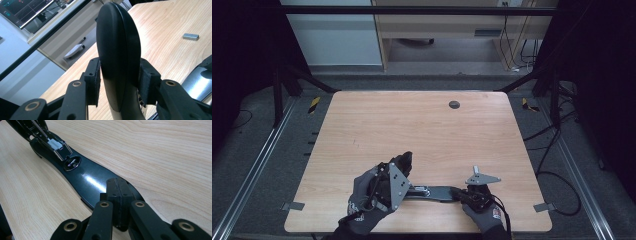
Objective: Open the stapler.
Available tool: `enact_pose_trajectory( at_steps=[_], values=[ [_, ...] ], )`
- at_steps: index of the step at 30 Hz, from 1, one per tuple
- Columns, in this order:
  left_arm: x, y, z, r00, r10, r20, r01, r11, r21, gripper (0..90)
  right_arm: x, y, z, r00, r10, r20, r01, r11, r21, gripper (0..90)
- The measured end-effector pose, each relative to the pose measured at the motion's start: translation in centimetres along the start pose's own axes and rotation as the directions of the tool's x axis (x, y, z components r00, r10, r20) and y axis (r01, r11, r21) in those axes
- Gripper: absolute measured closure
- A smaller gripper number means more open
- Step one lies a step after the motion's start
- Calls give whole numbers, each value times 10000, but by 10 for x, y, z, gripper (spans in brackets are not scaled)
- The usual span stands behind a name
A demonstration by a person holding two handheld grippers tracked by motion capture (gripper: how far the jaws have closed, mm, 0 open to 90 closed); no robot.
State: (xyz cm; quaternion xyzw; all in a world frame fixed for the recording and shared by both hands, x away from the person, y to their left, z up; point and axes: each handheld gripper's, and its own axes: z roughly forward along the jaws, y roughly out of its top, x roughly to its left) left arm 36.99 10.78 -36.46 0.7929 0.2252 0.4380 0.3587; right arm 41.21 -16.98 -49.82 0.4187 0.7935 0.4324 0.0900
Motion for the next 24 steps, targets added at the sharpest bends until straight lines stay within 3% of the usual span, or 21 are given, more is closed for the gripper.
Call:
enact_pose_trajectory(
  at_steps=[24],
  values=[
    [24, -16, -12, 9950, -990, -105, 989, 9950, -115, 567, 1, 0, 0, 10000, -71, 38, 71, 10000, -2, 900]
  ],
)
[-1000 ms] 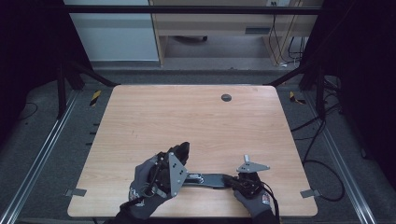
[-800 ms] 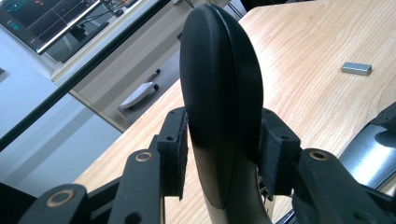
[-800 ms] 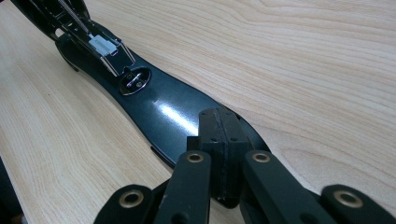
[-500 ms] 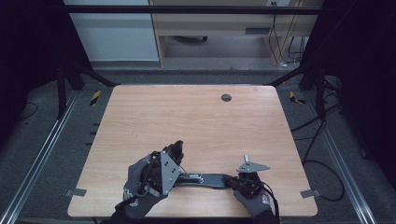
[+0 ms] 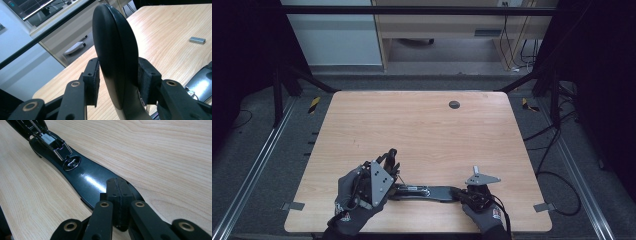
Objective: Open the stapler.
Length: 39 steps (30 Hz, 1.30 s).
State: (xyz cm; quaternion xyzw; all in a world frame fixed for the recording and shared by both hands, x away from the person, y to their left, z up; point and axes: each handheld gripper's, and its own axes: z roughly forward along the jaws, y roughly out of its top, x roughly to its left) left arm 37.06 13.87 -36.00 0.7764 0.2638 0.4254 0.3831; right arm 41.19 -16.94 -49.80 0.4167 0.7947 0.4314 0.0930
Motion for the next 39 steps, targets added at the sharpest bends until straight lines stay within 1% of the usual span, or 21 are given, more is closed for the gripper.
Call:
enact_pose_trajectory(
  at_steps=[3, 8, 10, 13, 16, 21, 22, 35, 36, 39],
  values=[
    [4, -2, -2, 9999, -131, 5, 131, 9999, -18, 566, 0, 0, 0, 10000, -5, -7, 5, 10000, -6, 900],
    [6, -4, -3, 9996, -276, -14, 276, 9996, -22, 564, 0, 0, 0, 10000, 2, -4, -2, 10000, -2, 900],
    [7, -6, -4, 9992, -392, -33, 392, 9992, -63, 563, 0, 0, 0, 10000, 28, -11, -28, 10000, -8, 900],
    [9, -6, -5, 9993, -375, -19, 375, 9993, -45, 563, 0, 0, 0, 10000, 19, -12, -19, 10000, 5, 900],
    [10, -7, -5, 9988, -489, -25, 489, 9988, -78, 561, 0, 0, 0, 10000, 20, -15, -20, 10000, -7, 900],
    [13, -10, -7, 9985, -554, -26, 553, 9985, -46, 559, 0, 0, 0, 10000, 9, -12, -9, 10000, -3, 900],
    [15, -11, -7, 9980, -637, -27, 637, 9980, -61, 559, 0, 0, 0, 10000, 17, -12, -17, 10000, 2, 900],
    [20, -16, -10, 9959, -900, -16, 900, 9959, -84, 556, 0, 0, 0, 10000, 6, -17, -6, 10000, -9, 900],
    [21, -16, -9, 9969, -788, -58, 787, 9968, -159, 556, 0, 0, 0, 10000, 14, -31, -14, 10000, -21, 900],
    [21, -16, -10, 9966, -822, -80, 821, 9965, -173, 555, 0, 0, 0, 10000, 11, -24, -11, 10000, -14, 900]
  ],
)
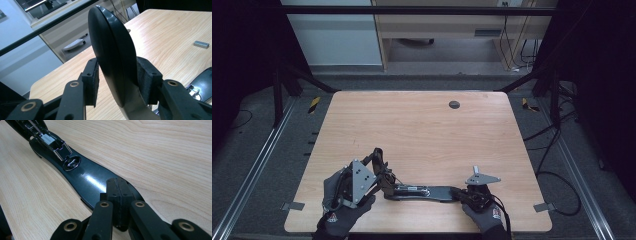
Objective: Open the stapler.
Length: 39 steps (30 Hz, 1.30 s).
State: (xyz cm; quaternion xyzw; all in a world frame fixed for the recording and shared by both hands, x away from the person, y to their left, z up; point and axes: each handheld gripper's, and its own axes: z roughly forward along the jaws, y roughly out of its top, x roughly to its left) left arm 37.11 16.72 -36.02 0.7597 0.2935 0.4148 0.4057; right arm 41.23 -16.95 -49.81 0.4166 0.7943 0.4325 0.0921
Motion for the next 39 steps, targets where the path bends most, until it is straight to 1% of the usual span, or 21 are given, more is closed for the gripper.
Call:
enact_pose_trajectory(
  at_steps=[12, 13, 15, 24, 30, 39],
  values=[
    [4, -3, -2, 9997, -234, -8, 234, 9997, -13, 552, 0, 0, 0, 10000, -16, 12, 16, 10000, -5, 900],
    [4, -4, -3, 9994, -347, 9, 347, 9994, 66, 552, 0, 0, 0, 10000, -13, -1, 13, 10000, -1, 900],
    [5, -4, -3, 9994, -335, 4, 335, 9994, 79, 551, 0, 0, 0, 10000, -3, -1, 3, 10000, -1, 900],
    [10, -9, -5, 9979, -649, -3, 649, 9978, 100, 549, 0, 0, 0, 10000, -13, -2, 13, 10000, -6, 900],
    [13, -11, -6, 9975, -712, -5, 712, 9974, 62, 547, 0, 0, 0, 10000, -13, 8, 13, 10000, 20, 900],
    [17, -16, -8, 9954, -961, -12, 961, 9954, 43, 543, 1, 0, 0, 10000, 2, 32, -2, 10000, 8, 900]
  ],
)
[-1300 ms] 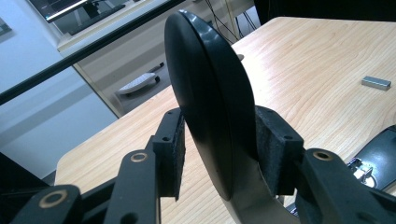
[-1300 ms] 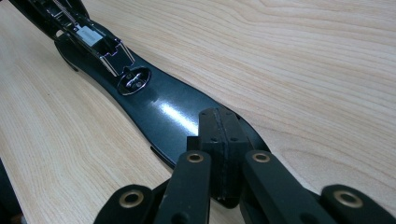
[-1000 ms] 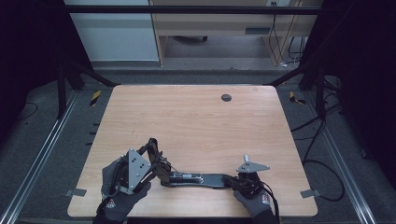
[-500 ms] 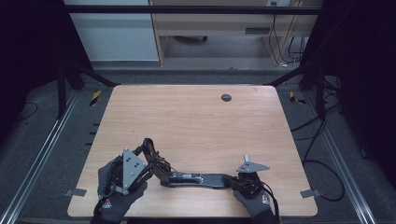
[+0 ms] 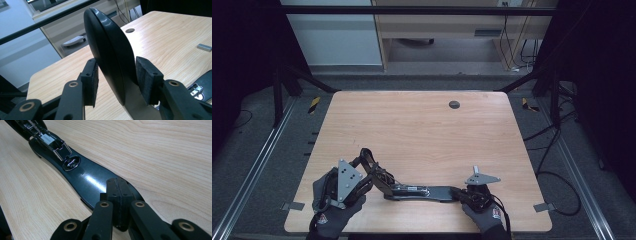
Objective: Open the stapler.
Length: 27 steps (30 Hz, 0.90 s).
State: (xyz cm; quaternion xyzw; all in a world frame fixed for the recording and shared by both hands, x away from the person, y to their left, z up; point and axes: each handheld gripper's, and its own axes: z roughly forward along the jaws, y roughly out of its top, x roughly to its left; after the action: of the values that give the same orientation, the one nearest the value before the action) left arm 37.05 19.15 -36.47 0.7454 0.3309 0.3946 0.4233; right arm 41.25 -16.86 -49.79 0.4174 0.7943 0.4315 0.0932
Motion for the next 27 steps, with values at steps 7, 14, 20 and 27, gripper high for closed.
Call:
enact_pose_trajectory(
  at_steps=[7, 14, 20, 27],
  values=[
    [3, -2, -1, 9999, -135, -7, 135, 9999, 21, 541, 0, 0, 0, 10000, -10, -2, 10, 10000, -10, 900],
    [16, -11, -4, 9971, -761, -7, 761, 9969, 189, 533, 0, 0, 0, 10000, 22, -32, -22, 10000, 5, 900],
    [18, -13, -5, 9964, -851, -34, 852, 9962, 186, 531, 0, 0, 0, 10000, -3, -26, 3, 10000, -6, 900],
    [20, -19, -6, 9955, -944, -127, 945, 9954, 138, 524, 0, 0, 0, 10000, 6, -39, -6, 10000, 17, 900]
  ],
)
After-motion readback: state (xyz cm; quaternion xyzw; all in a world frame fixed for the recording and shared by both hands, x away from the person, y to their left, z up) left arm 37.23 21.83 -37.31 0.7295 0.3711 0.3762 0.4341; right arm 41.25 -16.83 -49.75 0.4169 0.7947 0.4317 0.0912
